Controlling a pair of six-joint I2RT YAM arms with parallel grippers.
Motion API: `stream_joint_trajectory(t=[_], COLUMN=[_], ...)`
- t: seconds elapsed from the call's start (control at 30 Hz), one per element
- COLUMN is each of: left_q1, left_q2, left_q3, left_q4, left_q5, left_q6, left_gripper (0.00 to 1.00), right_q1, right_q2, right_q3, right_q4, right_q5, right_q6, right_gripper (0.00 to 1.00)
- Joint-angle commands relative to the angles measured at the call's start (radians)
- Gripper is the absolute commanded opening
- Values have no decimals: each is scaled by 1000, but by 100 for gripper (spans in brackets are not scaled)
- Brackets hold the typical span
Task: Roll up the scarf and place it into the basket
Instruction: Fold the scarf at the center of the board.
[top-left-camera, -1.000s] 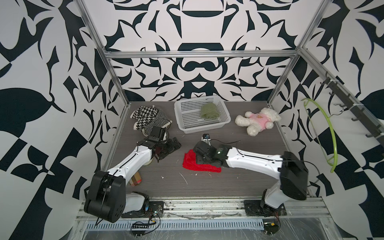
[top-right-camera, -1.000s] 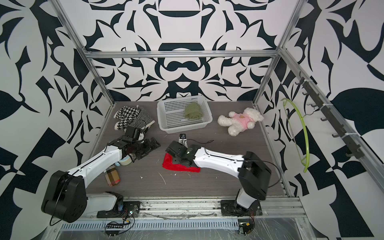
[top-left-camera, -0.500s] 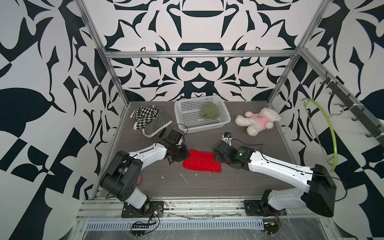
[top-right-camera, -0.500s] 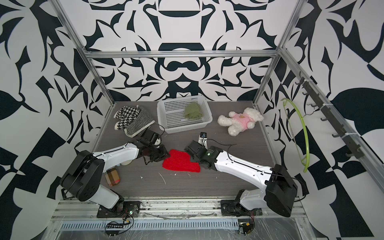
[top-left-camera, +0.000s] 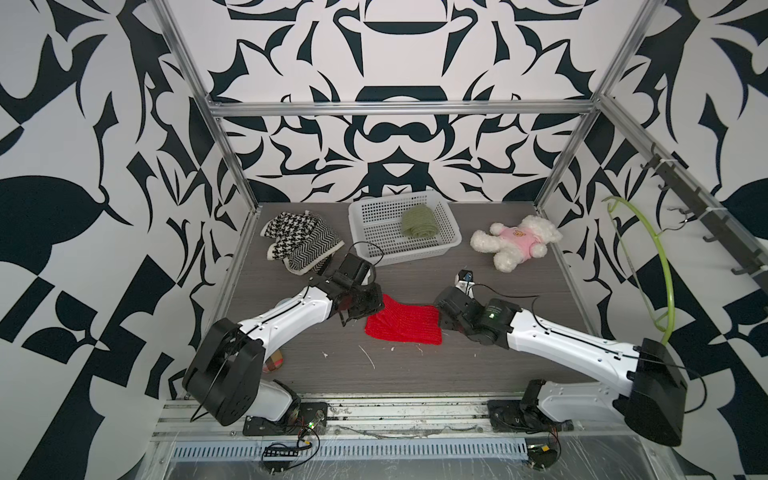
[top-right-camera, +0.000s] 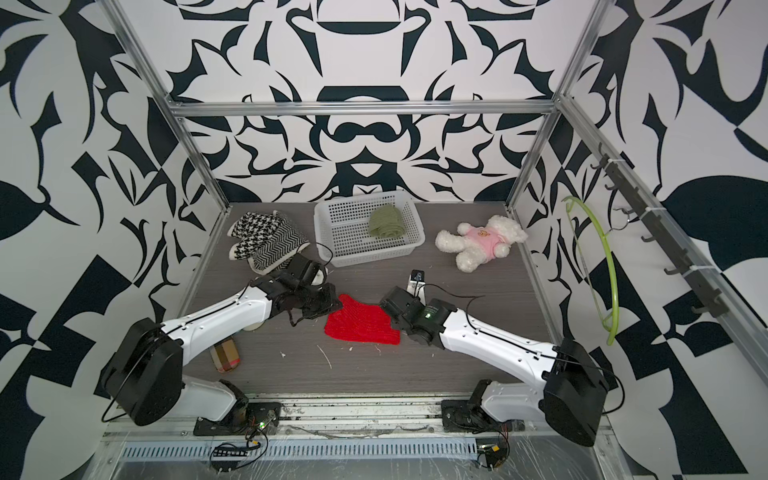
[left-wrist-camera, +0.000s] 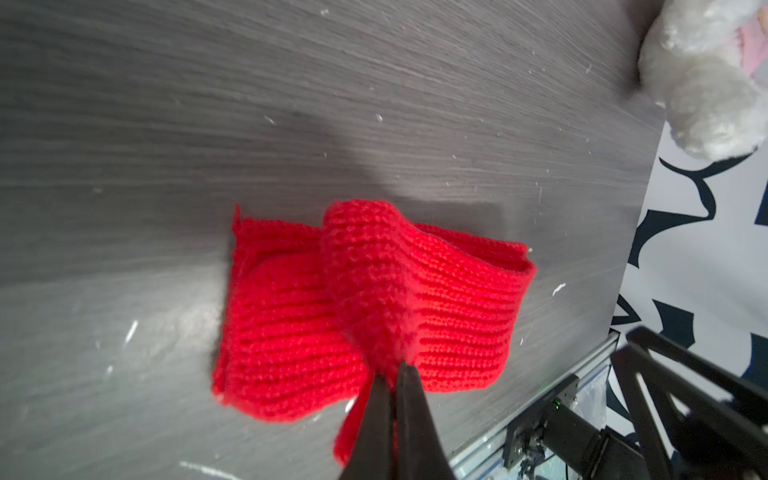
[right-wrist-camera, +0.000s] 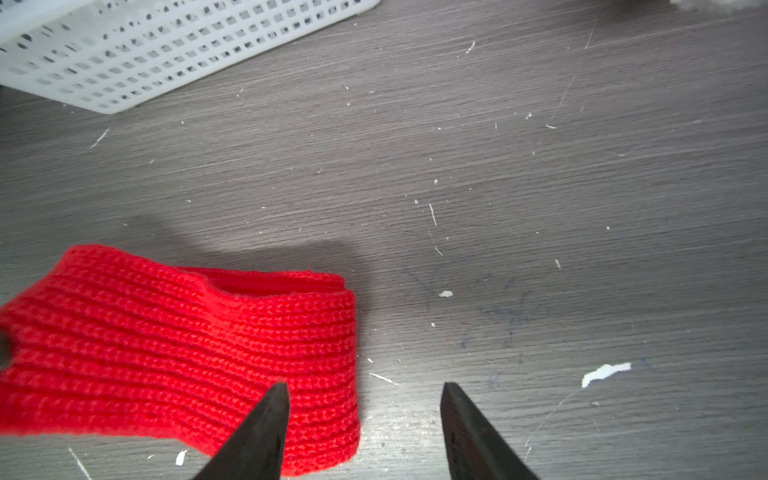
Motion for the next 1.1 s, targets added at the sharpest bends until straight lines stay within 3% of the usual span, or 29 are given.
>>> stream_joint_trajectory(t=[0.0, 0.2, 0.4, 0.47, 0.5, 0.6, 0.63, 0.7, 0.77, 0.8, 0.83, 0.87, 0.9, 1.07], left_q1=[-15, -14, 35, 53, 55, 55, 55, 55, 55, 53, 53, 54, 53, 35], left_q2=[-63, -106, -14, 21, 29, -15, -59, -127, -205, -209, -198, -174, -145, 9], left_q3=[-7, -79, -112, -102, -96, -100, -110, -118, -112, -102, -88, -77, -62, -75], left_q4=[-79, -62, 47, 61, 56, 21, 20, 19, 46, 61, 75, 85, 97, 170], left_q5=[-45, -75, -69, -38, -34, -90, -121, -161, -148, -125, -102, -70, -27, 31], left_q6=[-22, -54, 6, 19, 25, 25, 19, 2, 2, 4, 7, 7, 11, -10], left_gripper=[0, 0, 1, 16, 28, 91, 99, 100, 91, 74, 34, 5, 0, 0], right_q1=[-11, -16, -13, -14, -14, -13, -13, -13, -13, -14, -16, -16, -19, -81], right_q2=[-28, 16, 71, 75, 78, 91, 101, 127, 162, 179, 193, 204, 215, 290], right_q3=[-7, 9, 32, 30, 32, 43, 47, 53, 54, 48, 38, 26, 12, -32], right_q4=[14, 40, 84, 99, 102, 134, 144, 179, 199, 218, 241, 262, 291, 357], right_q5=[15, -52, -149, -174, -185, -223, -232, -295, -330, -353, -367, -376, -382, -440], right_q6=[-20, -79, -133, -142, -150, -179, -183, -194, -199, -200, -196, -191, -190, -168], right_gripper=[61, 61, 56, 56, 56, 50, 41, 23, 9, 2, 0, 0, 0, 0])
